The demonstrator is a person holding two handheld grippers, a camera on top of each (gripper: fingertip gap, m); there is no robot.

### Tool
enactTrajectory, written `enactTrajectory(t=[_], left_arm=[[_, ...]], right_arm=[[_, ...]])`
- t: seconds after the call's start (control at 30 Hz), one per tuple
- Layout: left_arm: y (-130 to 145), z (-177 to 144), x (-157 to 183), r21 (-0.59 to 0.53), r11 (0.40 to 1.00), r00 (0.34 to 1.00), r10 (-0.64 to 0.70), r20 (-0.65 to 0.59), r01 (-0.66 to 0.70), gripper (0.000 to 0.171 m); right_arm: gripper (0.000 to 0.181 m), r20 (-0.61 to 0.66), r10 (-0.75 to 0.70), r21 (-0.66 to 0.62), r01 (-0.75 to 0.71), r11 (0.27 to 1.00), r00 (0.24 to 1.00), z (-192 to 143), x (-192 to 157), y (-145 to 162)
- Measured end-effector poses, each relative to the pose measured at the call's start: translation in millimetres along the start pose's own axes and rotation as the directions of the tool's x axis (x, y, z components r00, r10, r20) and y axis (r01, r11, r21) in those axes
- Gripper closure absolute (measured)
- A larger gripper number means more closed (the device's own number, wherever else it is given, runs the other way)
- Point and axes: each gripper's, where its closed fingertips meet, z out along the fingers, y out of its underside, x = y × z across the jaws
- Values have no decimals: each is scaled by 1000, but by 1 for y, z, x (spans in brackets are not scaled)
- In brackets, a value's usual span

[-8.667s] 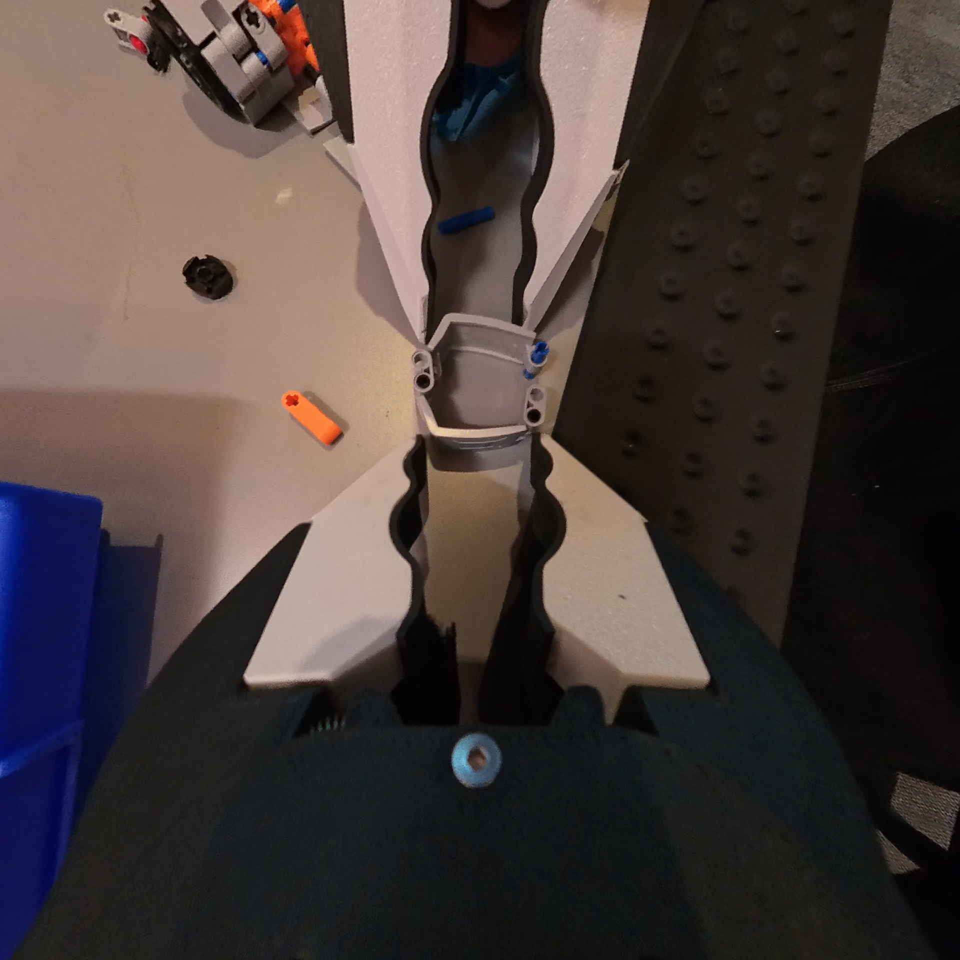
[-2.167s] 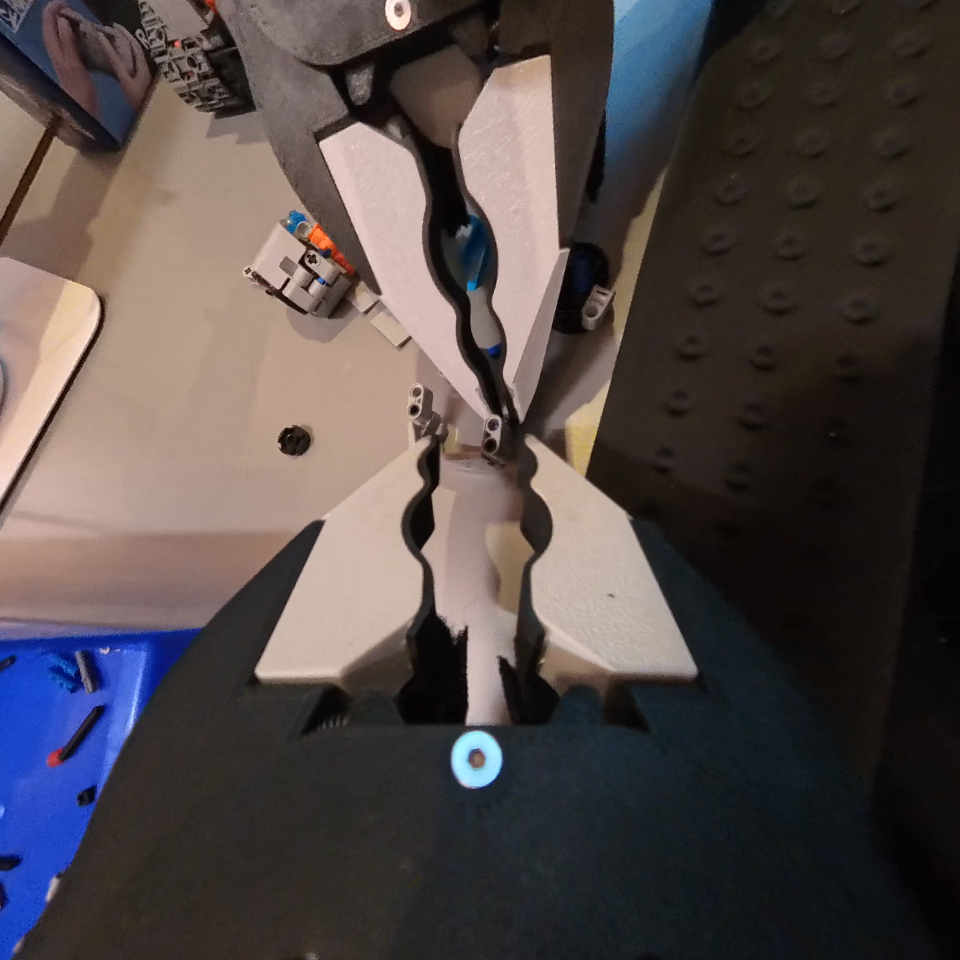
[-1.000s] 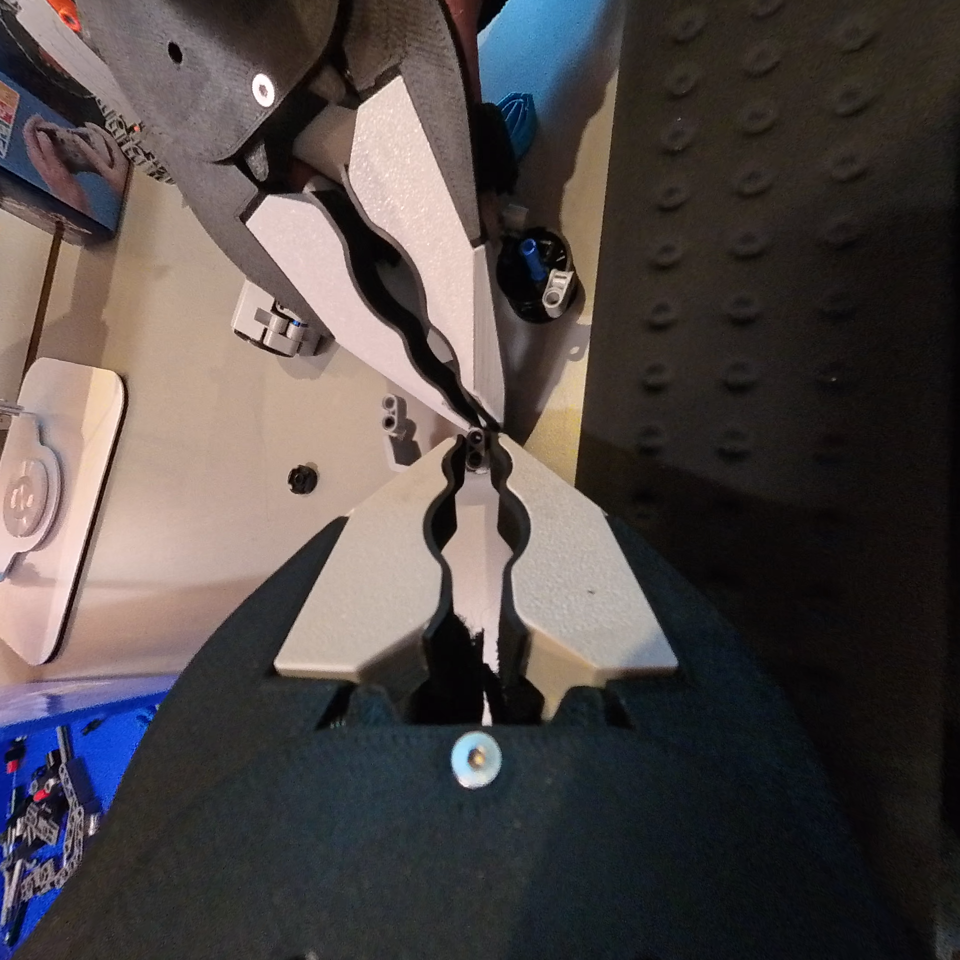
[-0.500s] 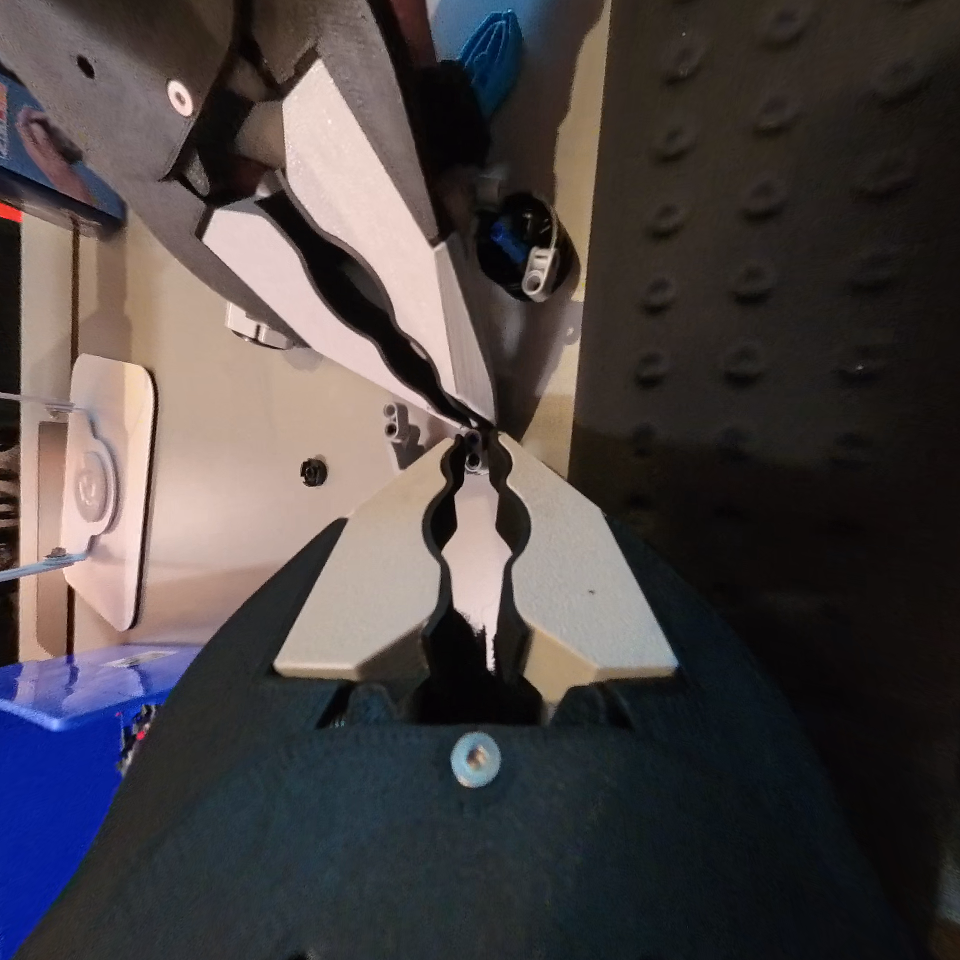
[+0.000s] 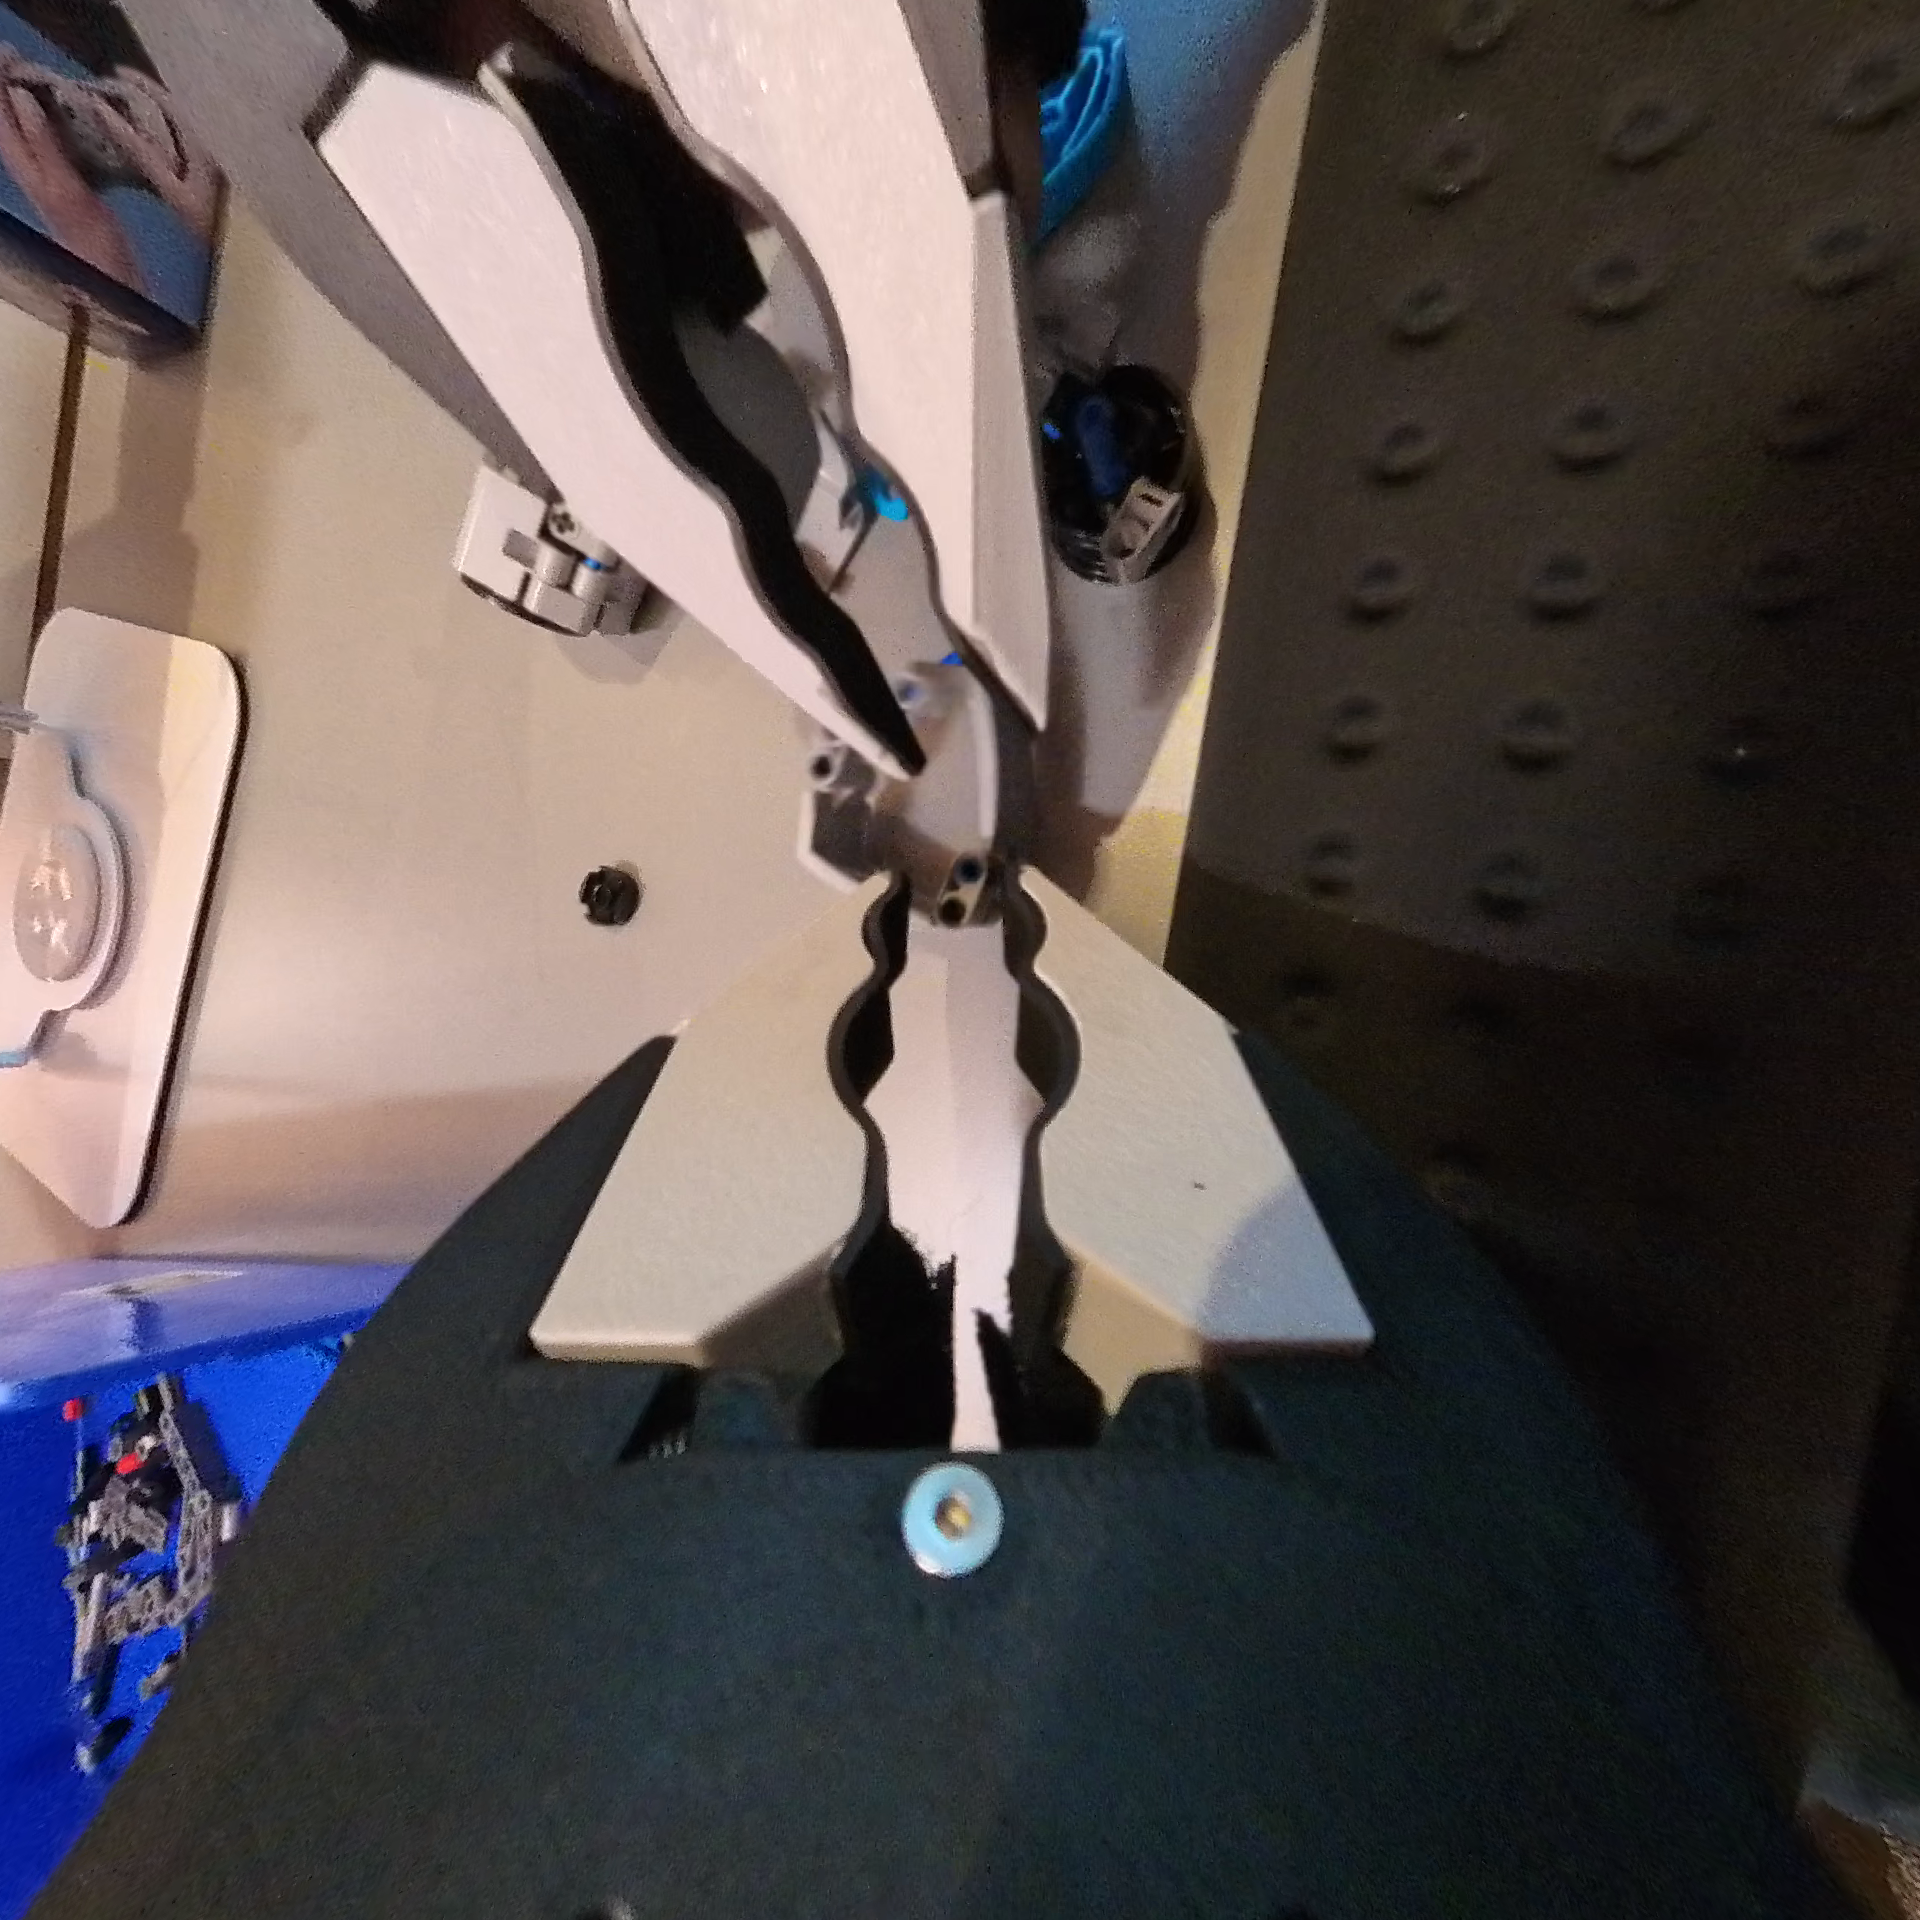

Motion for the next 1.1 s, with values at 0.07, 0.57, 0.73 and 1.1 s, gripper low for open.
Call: enactTrajectory(t=[0.07,0.57,0.73,1.1], left_arm=[[-2,-3,4,25,1000,1000,-9,-29,10,148],[-1,20,-20,-24,980,954,-198,-223,198,149],[3,27,-14,-57,972,943,-237,-232,230,165],[7,21,-12,-17,952,940,-304,-157,305,165]], right_arm=[[162,2,9,-10,-9,1000,1000,-2,0,2],[165,-52,147,-140,-153,978,988,-7,8,30],[179,-76,137,-150,-147,978,988,5,13,33],[181,-187,76,-151,-105,983,979,8,26,27]])
